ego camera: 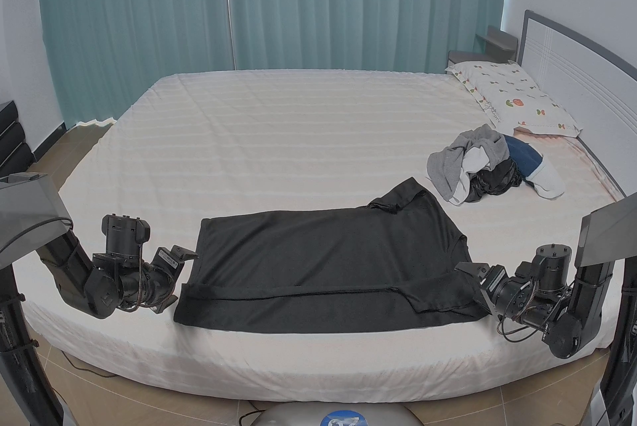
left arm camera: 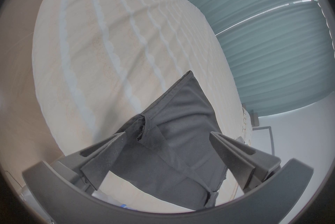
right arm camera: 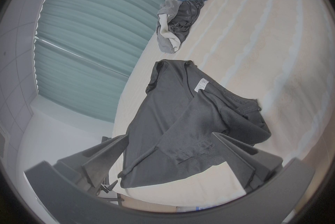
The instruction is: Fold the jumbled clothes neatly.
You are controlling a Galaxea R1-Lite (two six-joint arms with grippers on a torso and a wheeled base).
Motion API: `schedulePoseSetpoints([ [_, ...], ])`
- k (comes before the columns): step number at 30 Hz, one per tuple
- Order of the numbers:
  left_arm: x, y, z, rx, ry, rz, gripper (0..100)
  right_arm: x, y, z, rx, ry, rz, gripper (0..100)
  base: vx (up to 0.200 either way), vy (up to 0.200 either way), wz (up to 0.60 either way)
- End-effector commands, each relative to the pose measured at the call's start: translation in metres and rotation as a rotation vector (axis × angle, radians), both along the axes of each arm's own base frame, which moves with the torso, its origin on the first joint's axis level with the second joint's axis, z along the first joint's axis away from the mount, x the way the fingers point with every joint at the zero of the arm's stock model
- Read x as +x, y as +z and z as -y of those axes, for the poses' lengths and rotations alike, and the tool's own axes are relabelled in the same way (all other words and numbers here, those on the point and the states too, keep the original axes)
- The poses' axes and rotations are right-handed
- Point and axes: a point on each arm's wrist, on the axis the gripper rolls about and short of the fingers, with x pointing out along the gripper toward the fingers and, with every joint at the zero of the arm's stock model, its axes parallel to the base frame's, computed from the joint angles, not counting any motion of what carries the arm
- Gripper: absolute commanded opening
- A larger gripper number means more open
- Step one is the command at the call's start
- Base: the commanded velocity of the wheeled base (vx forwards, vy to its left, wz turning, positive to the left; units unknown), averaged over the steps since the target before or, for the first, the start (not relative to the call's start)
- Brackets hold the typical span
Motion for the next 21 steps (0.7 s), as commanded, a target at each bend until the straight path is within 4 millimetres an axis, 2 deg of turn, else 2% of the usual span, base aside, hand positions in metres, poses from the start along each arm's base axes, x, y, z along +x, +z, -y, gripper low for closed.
schedulePoseSetpoints([
  [1, 0.001, -0.003, 0.006, 0.004, -0.022, -0.007, 100, -0.002, -0.014, -0.004, -0.015, 0.019, -0.044, 100, 0.000, 0.000, 0.00],
  [4, 0.001, -0.009, 0.018, 0.020, -0.066, -0.019, 100, -0.003, -0.013, -0.007, -0.016, 0.026, -0.041, 100, 0.000, 0.000, 0.00],
  [9, 0.004, -0.006, 0.028, 0.022, -0.094, -0.003, 100, -0.003, -0.012, -0.009, -0.015, 0.034, -0.038, 100, 0.000, 0.000, 0.00],
  [13, 0.001, -0.008, 0.043, 0.024, -0.141, -0.006, 100, -0.003, -0.012, -0.009, -0.015, 0.036, -0.036, 100, 0.000, 0.000, 0.00],
  [21, 0.010, -0.015, 0.053, 0.039, -0.156, -0.005, 100, -0.002, -0.012, -0.009, -0.014, 0.036, -0.033, 100, 0.000, 0.000, 0.00],
])
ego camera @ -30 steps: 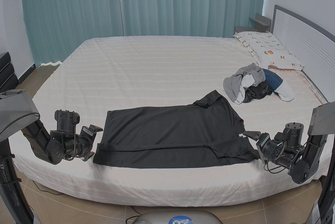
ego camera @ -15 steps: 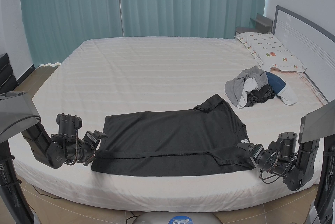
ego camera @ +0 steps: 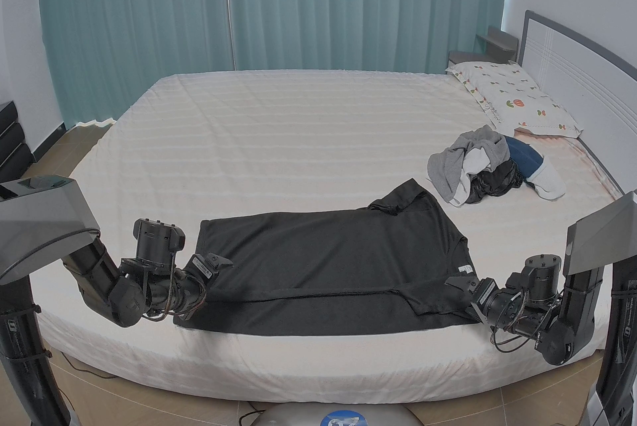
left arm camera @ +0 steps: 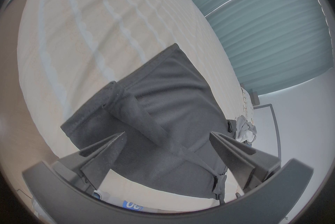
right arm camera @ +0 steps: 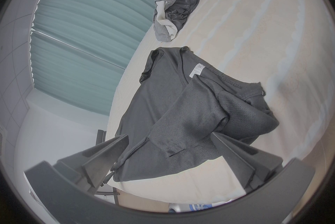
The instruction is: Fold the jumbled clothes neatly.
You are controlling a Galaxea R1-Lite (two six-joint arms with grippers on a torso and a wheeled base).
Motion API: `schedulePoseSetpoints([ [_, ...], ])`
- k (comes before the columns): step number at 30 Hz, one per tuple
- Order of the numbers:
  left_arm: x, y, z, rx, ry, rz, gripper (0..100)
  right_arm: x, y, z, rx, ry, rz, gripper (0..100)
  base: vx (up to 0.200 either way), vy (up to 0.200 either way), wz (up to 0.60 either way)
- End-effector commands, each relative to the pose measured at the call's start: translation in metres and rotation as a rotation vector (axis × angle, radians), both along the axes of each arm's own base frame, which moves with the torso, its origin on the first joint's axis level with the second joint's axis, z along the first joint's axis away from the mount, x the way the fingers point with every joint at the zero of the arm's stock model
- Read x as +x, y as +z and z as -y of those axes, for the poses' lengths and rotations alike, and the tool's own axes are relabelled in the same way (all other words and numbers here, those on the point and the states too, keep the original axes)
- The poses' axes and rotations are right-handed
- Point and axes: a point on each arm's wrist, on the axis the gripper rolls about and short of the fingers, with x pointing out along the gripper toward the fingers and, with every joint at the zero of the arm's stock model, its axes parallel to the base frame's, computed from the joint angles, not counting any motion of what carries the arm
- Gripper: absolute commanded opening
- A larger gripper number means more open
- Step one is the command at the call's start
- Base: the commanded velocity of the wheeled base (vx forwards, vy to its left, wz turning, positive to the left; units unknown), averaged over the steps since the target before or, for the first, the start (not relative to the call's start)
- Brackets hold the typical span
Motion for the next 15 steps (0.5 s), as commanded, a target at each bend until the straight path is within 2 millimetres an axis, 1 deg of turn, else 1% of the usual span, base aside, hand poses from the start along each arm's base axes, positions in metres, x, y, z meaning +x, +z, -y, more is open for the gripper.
schedulePoseSetpoints([
  [1, 0.006, -0.007, 0.003, 0.009, -0.001, -0.006, 100, 0.001, 0.000, 0.000, 0.002, 0.001, 0.008, 100, 0.000, 0.000, 0.00],
  [2, 0.011, -0.010, 0.002, 0.029, 0.015, 0.000, 100, 0.001, 0.000, 0.000, 0.002, 0.001, 0.009, 100, 0.000, 0.000, 0.00],
  [4, 0.013, -0.012, 0.001, 0.042, 0.025, 0.000, 100, 0.001, 0.000, 0.000, 0.002, 0.001, 0.009, 100, 0.000, 0.000, 0.00],
  [6, 0.022, -0.022, 0.000, 0.105, 0.047, 0.006, 100, 0.002, 0.000, -0.001, 0.001, 0.002, 0.011, 100, 0.000, 0.000, 0.00],
  [8, 0.029, -0.023, -0.002, 0.139, 0.073, 0.024, 100, 0.002, 0.000, -0.001, 0.002, 0.002, 0.014, 100, 0.000, 0.000, 0.00],
  [9, 0.035, -0.023, -0.005, 0.150, 0.098, 0.039, 100, 0.003, 0.001, 0.000, 0.002, 0.000, 0.016, 100, 0.000, 0.000, 0.00],
  [12, 0.047, -0.026, -0.011, 0.152, 0.143, 0.057, 100, 0.004, 0.000, -0.001, 0.002, -0.001, 0.017, 100, 0.000, 0.000, 0.00],
  [15, 0.054, -0.020, -0.018, 0.090, 0.212, 0.076, 100, 0.004, 0.000, -0.001, 0.002, -0.001, 0.017, 100, 0.000, 0.000, 0.00],
])
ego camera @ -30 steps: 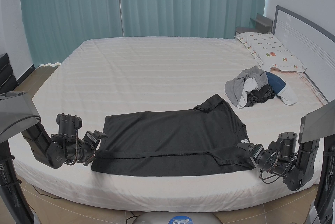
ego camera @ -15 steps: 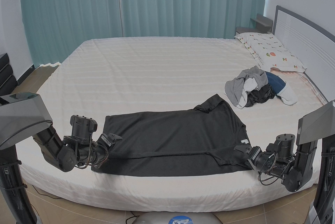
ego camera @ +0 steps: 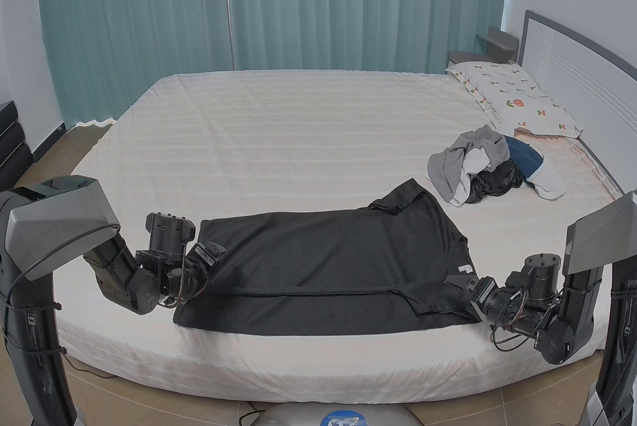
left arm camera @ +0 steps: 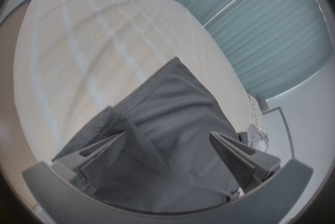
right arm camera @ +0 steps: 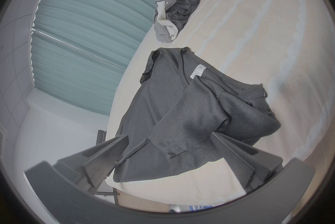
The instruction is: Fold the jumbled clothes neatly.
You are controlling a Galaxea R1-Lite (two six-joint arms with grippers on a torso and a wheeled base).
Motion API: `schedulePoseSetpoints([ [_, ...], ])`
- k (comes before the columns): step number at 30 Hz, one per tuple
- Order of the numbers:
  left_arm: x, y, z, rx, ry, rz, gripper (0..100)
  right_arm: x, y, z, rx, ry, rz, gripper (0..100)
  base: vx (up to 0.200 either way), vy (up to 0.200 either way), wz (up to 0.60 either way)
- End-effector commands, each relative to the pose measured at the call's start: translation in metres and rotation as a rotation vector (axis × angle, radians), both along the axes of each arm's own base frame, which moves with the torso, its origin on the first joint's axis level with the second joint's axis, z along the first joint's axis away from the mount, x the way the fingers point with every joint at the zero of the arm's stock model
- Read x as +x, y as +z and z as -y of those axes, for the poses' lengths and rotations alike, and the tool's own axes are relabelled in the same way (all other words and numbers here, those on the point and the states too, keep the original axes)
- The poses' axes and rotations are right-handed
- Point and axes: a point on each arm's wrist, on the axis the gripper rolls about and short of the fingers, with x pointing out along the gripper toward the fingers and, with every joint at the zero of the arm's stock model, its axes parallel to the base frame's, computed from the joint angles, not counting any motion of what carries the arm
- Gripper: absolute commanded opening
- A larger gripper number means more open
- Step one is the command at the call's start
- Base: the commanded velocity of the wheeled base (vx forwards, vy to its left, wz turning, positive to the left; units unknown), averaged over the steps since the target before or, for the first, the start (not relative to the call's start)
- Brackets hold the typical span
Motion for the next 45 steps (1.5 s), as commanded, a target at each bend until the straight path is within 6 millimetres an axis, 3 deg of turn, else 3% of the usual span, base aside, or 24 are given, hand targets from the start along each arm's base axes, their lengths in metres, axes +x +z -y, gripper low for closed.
schedulePoseSetpoints([
  [1, 0.013, -0.004, -0.011, -0.046, 0.077, 0.016, 100, 0.001, 0.000, 0.000, 0.002, 0.001, 0.008, 100, 0.000, 0.000, 0.00],
  [6, 0.025, 0.001, -0.031, -0.095, 0.168, 0.056, 100, 0.001, -0.002, 0.000, 0.000, 0.000, 0.001, 100, 0.000, 0.000, 0.00],
  [16, 0.018, 0.016, -0.061, -0.159, 0.234, 0.071, 100, -0.002, 0.006, -0.004, -0.006, -0.013, 0.025, 100, 0.000, 0.000, 0.00],
  [23, -0.007, 0.017, -0.056, -0.223, 0.131, 0.009, 100, -0.004, -0.005, -0.022, -0.012, 0.044, -0.006, 100, 0.000, 0.000, 0.00],
  [28, -0.007, 0.014, -0.055, -0.216, 0.127, 0.002, 100, -0.004, -0.008, -0.032, -0.040, 0.031, 0.004, 100, 0.000, 0.000, 0.00],
  [45, -0.007, 0.014, -0.053, -0.208, 0.125, 0.003, 100, 0.010, -0.023, -0.034, -0.066, -0.011, 0.004, 100, 0.000, 0.000, 0.00],
])
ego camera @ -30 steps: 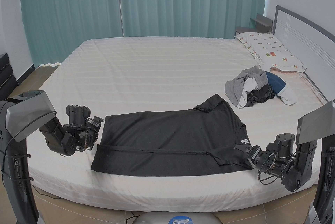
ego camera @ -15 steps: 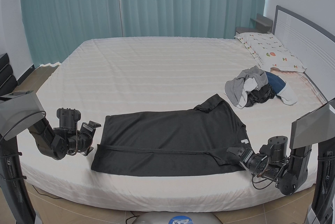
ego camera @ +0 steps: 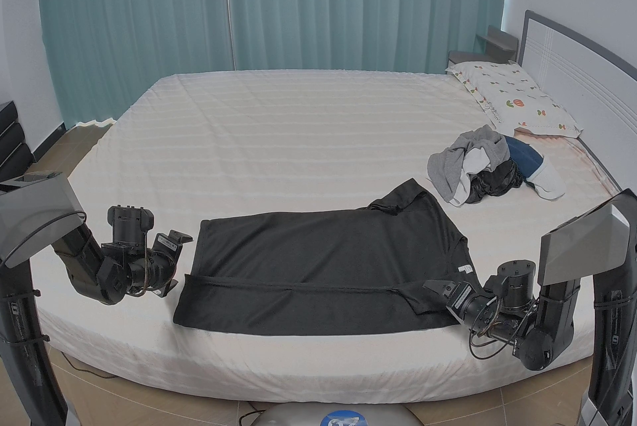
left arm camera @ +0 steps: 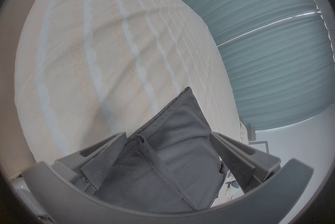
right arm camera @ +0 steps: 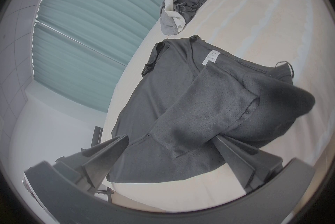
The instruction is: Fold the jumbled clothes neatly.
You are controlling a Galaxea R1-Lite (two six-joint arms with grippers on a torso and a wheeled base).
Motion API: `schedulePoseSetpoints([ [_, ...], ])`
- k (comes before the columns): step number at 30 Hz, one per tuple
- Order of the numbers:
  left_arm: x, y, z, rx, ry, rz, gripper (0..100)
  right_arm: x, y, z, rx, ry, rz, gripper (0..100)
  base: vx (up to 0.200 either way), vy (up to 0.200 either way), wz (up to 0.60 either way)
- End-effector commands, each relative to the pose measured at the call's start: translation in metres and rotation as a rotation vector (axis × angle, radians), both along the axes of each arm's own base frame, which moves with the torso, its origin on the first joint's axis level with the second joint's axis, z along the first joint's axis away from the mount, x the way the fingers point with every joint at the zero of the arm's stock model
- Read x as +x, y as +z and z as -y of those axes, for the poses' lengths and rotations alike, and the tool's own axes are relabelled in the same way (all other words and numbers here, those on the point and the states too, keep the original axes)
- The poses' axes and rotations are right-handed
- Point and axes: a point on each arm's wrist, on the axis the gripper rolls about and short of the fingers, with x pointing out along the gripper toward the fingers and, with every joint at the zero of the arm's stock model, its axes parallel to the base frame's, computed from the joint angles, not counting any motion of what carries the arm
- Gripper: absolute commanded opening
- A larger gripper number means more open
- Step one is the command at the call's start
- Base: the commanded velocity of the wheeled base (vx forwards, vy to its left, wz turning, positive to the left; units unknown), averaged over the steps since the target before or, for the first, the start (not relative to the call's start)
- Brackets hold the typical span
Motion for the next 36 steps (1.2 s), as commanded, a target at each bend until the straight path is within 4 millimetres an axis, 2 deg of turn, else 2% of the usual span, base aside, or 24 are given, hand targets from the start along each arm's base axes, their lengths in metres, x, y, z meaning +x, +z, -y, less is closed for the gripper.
schedulePoseSetpoints([
  [1, 0.000, 0.001, 0.000, -0.001, 0.000, 0.003, 100, 0.001, -0.007, 0.000, -0.022, -0.025, -0.013, 100, 0.000, 0.000, 0.00],
  [13, 0.000, 0.001, 0.000, 0.000, -0.001, 0.003, 100, 0.003, -0.007, -0.002, -0.039, -0.059, 0.002, 100, 0.000, 0.000, 0.00],
  [14, 0.000, 0.001, 0.000, 0.000, -0.001, 0.004, 100, 0.004, -0.006, -0.002, -0.038, -0.059, 0.004, 0, 0.000, 0.000, 0.00],
  [26, 0.000, 0.001, 0.000, 0.001, 0.004, 0.004, 100, 0.001, 0.008, -0.003, -0.024, -0.057, 0.038, 0, 0.000, 0.000, 0.00],
  [34, 0.000, 0.001, 0.000, 0.001, 0.004, 0.004, 100, -0.014, 0.030, -0.008, -0.010, -0.019, 0.073, 0, 0.000, 0.000, 0.00],
  [36, 0.000, 0.001, 0.000, 0.001, 0.004, 0.004, 100, -0.015, 0.030, -0.009, -0.012, -0.017, 0.068, 0, 0.000, 0.000, 0.00],
])
